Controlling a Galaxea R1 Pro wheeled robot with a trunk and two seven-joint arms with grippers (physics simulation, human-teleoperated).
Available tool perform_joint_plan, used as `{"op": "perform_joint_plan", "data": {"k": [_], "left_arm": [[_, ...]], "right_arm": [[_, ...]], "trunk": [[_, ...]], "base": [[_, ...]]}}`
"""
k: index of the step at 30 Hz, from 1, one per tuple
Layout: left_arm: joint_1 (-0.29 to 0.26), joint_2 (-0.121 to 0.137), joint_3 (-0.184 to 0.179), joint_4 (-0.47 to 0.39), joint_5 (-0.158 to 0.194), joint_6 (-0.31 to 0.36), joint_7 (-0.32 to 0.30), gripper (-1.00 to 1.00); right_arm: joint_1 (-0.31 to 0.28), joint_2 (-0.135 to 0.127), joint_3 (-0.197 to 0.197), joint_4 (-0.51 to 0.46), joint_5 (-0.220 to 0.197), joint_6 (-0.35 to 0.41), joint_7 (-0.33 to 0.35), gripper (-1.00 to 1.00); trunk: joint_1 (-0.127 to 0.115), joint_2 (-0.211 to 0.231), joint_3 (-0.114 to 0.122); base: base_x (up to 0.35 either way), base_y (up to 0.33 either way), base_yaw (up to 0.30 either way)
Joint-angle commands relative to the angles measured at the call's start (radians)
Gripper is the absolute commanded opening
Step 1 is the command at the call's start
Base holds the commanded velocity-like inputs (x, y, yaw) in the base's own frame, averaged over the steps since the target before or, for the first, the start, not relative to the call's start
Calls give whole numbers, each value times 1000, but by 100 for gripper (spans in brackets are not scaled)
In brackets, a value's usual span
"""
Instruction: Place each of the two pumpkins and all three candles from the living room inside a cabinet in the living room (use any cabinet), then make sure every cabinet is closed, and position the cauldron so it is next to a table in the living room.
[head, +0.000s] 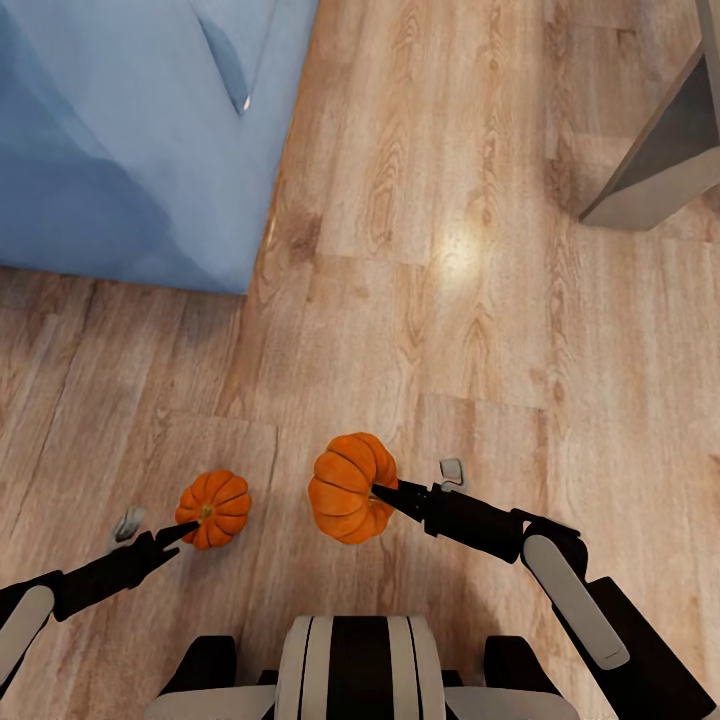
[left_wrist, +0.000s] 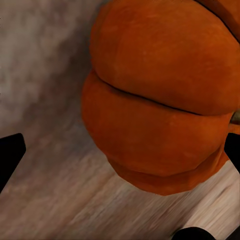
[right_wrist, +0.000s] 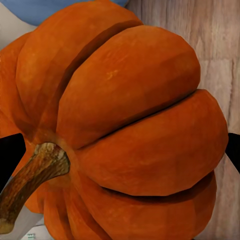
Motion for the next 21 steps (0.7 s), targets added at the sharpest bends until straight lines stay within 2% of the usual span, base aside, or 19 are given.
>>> {"op": "perform_joint_plan", "data": {"k": [1,6,12,21], "left_arm": [[0,-1,2,2,-42,-11,2,100],[1,-1,2,2,-42,-11,2,100],[1,-1,2,2,-42,-11,2,100],[1,0,2,-2,-42,-11,2,100]], "right_arm": [[0,0,1,0,-11,8,-3,-100],[0,-1,1,0,-11,8,-3,-100],[0,-1,1,0,-11,8,-3,-100],[0,-1,1,0,-11,8,-3,-100]], "trunk": [[0,0,0],[0,0,0],[0,0,0],[0,0,0]], "base": [[0,0,0],[0,-13,0],[0,-125,0],[25,-9,0]]}}
